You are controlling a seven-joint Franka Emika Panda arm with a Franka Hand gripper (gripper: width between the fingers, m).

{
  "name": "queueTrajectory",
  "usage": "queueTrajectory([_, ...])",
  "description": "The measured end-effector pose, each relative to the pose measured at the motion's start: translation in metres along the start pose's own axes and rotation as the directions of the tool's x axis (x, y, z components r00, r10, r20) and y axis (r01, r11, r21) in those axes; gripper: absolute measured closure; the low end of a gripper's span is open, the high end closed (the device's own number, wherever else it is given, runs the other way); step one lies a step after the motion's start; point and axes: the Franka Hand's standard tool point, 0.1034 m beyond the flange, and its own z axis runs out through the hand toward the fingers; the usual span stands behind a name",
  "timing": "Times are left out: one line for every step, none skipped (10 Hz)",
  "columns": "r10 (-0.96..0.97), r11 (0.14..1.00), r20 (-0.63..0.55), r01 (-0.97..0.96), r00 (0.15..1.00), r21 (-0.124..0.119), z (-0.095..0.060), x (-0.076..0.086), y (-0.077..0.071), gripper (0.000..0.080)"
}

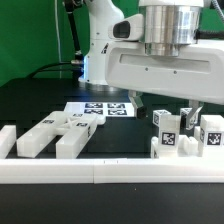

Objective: Assemble chair

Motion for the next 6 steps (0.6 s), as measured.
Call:
queueTrajectory([-0.074, 0.997, -0.002, 0.074, 0.997, 0.0, 0.0002, 0.0001, 0.0003, 0.015])
queueTrajectory([-0.139, 0.99, -0.003, 0.138, 0.99, -0.002, 0.0009, -0.0009, 0.0, 0.015])
queueTrajectory([-0.194, 0.981, -0.004, 0.194, 0.981, -0.007, 0.0011, -0.0017, -0.0006, 0.015])
queueTrajectory([-0.22, 0.975, -0.004, 0.22, 0.976, -0.009, 0.0012, -0.0019, -0.0008, 0.015])
queueTrajectory([-0.289, 0.957, -0.003, 0.289, 0.957, -0.011, 0.0013, -0.0022, -0.001, 0.015])
queueTrajectory([-0.322, 0.947, -0.002, 0.322, 0.947, -0.013, 0.0015, -0.0037, -0.0027, 0.015])
